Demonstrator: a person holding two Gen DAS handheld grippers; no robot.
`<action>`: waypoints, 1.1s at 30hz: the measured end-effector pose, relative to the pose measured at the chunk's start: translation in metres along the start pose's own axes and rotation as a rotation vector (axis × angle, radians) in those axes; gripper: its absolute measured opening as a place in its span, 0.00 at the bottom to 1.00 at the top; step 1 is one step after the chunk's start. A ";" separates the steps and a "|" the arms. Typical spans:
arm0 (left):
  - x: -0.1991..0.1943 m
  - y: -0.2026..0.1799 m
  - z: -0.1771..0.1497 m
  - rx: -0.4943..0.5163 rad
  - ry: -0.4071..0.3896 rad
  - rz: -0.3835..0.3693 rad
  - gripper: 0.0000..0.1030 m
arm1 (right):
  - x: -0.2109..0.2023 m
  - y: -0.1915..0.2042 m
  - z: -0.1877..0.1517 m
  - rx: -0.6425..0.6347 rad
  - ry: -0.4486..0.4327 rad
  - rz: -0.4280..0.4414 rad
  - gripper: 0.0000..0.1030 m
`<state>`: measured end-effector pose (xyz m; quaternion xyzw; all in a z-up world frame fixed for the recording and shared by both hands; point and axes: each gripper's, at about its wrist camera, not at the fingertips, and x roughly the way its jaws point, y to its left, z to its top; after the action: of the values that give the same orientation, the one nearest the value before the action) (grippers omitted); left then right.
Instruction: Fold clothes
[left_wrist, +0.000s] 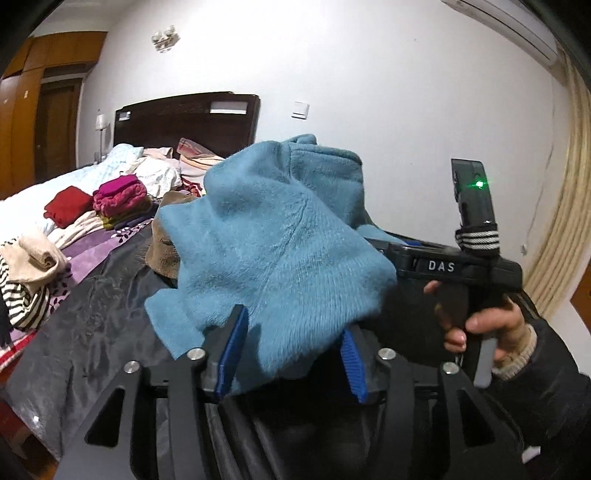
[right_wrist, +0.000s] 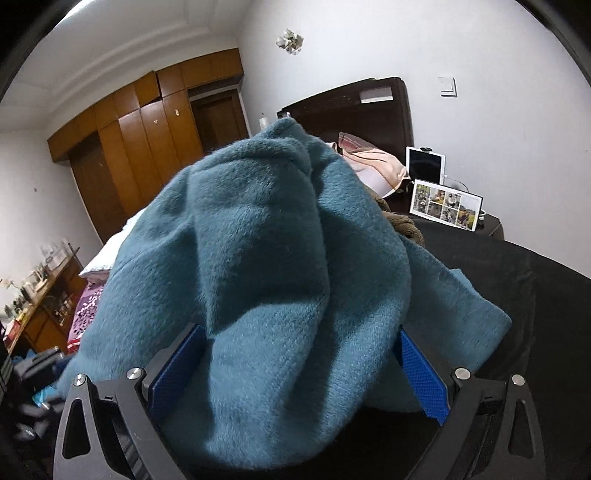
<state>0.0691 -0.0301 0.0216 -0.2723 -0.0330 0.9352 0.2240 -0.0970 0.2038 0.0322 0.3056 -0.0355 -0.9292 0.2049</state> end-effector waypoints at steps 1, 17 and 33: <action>-0.003 -0.002 -0.001 0.011 0.005 -0.003 0.60 | -0.002 0.001 -0.002 -0.004 -0.002 0.002 0.99; 0.022 -0.008 0.088 0.401 -0.125 0.064 0.82 | -0.013 0.017 -0.032 -0.069 0.016 0.065 0.99; 0.095 0.005 0.117 0.349 0.062 -0.100 0.32 | -0.022 0.017 -0.047 -0.085 0.010 0.085 0.99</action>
<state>-0.0652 0.0139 0.0735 -0.2559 0.1232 0.9057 0.3148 -0.0471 0.1999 0.0092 0.2996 -0.0077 -0.9187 0.2572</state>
